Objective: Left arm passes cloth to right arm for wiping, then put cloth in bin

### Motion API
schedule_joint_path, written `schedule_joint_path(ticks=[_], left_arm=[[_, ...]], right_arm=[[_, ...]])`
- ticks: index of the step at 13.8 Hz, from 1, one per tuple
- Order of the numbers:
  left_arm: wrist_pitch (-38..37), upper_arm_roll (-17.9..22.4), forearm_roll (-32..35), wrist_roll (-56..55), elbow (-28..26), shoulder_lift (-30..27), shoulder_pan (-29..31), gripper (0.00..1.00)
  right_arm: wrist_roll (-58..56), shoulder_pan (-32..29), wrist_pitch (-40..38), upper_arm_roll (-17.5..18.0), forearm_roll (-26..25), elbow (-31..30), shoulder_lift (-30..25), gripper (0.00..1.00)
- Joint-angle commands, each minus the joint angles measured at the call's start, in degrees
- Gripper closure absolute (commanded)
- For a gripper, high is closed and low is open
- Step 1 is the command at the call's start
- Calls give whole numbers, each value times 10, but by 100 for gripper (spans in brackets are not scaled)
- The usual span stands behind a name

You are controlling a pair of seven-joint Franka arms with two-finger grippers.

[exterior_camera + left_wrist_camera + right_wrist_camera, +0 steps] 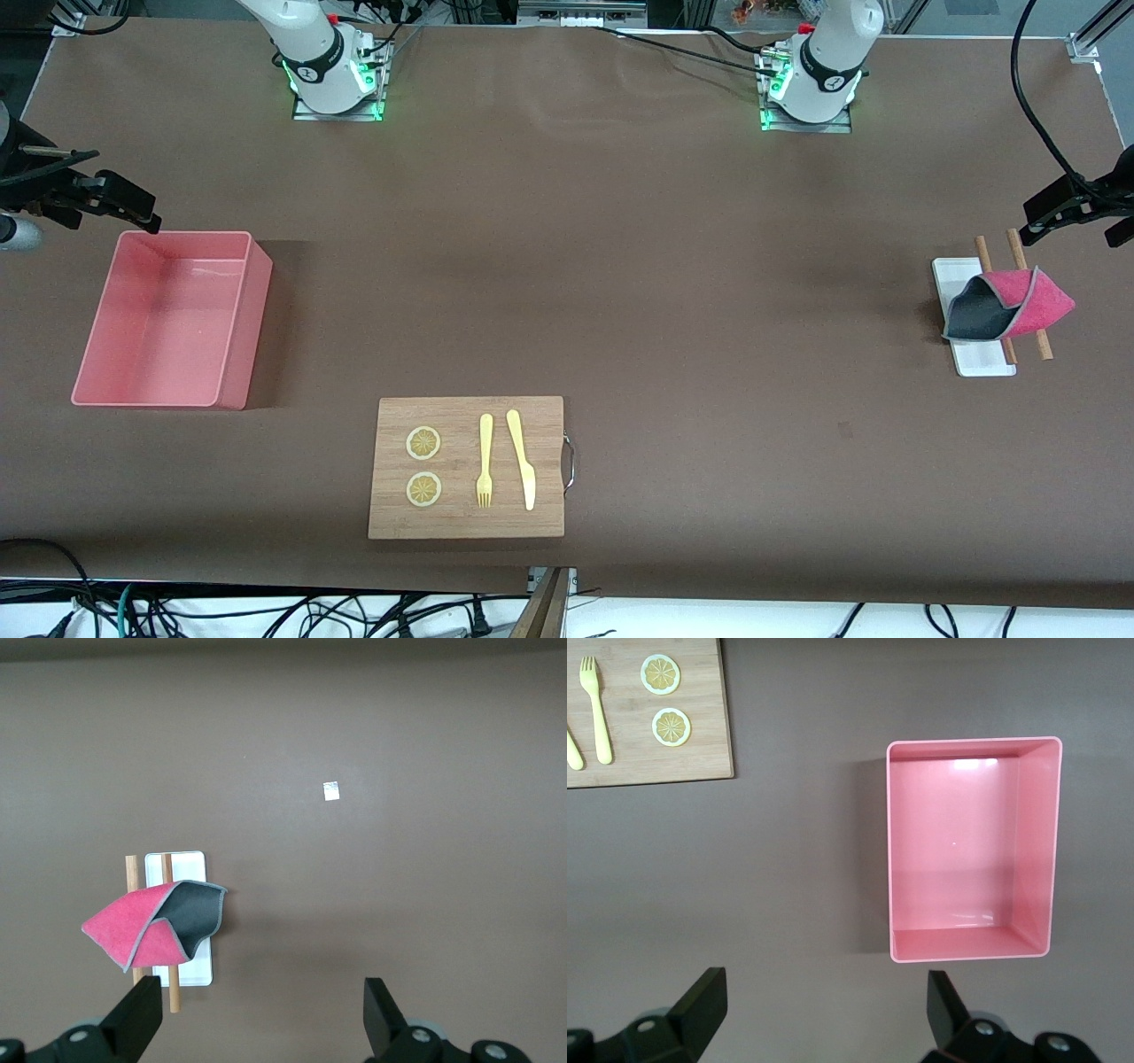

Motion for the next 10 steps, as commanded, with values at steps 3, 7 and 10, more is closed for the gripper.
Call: schedule_joint_path(ticks=[3, 7, 10], left_arm=[[9, -1, 4, 8, -7, -7, 1, 0], [1, 2, -1, 16, 0, -1, 4, 0], [-2, 5, 12, 23, 6, 47, 22, 0]], right_arm=[[-7, -4, -5, 2, -7, 16, 7, 0], [-7, -3, -5, 1, -7, 16, 7, 0], [-8, -4, -5, 1, -8, 16, 7, 0]])
